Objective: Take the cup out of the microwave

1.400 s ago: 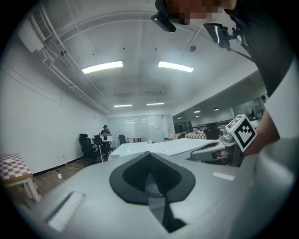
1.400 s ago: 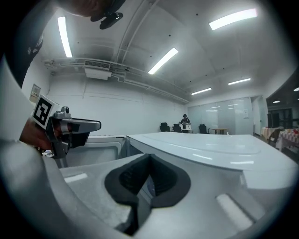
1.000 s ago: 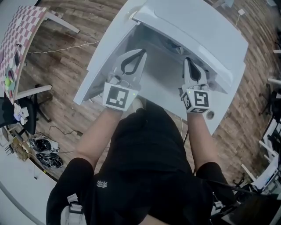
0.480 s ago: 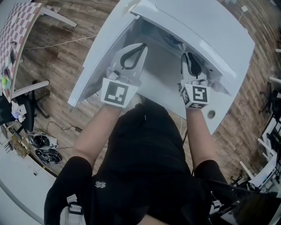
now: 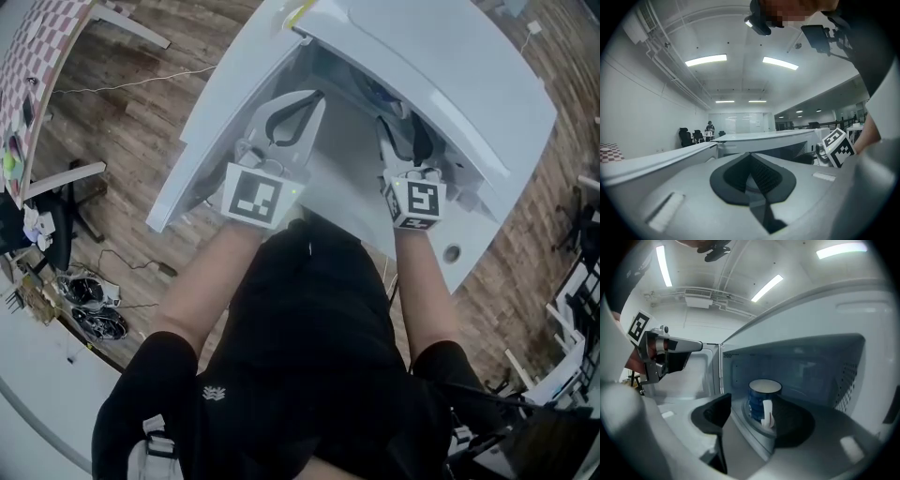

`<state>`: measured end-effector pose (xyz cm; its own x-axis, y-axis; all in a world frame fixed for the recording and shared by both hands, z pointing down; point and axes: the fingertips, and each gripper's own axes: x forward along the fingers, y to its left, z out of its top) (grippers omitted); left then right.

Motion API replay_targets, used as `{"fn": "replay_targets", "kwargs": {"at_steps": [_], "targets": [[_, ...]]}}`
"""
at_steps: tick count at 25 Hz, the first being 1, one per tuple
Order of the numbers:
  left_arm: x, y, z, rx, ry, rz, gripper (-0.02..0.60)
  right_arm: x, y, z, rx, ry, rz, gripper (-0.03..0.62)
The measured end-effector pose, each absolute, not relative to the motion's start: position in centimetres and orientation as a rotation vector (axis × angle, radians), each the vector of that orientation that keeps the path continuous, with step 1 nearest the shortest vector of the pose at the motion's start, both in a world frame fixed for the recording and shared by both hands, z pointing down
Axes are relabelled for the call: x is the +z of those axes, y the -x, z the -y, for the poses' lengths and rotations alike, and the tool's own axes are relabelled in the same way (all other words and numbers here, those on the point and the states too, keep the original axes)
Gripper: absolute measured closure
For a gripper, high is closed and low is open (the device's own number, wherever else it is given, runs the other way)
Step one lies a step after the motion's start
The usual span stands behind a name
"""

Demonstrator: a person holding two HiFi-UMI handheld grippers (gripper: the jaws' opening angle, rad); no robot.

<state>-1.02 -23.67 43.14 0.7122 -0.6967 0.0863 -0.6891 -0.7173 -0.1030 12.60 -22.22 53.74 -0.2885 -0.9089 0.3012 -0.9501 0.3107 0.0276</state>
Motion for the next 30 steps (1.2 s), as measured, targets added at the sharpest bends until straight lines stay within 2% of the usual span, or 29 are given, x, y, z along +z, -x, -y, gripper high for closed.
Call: {"fn": "replay_targets", "kwargs": {"at_steps": [15,30], "targets": [[43.7,0.6,25.0,-0.188,2.858,-1.174,0.581,54.7,-12.3,24.8,0.217,-1.737,2.26,0.253],[44.6,0.1,26.3,-0.177,2.882,-1.183,0.58,56.1,-13.2,27.1,0.266,-1.783,2.217,0.23]]}}
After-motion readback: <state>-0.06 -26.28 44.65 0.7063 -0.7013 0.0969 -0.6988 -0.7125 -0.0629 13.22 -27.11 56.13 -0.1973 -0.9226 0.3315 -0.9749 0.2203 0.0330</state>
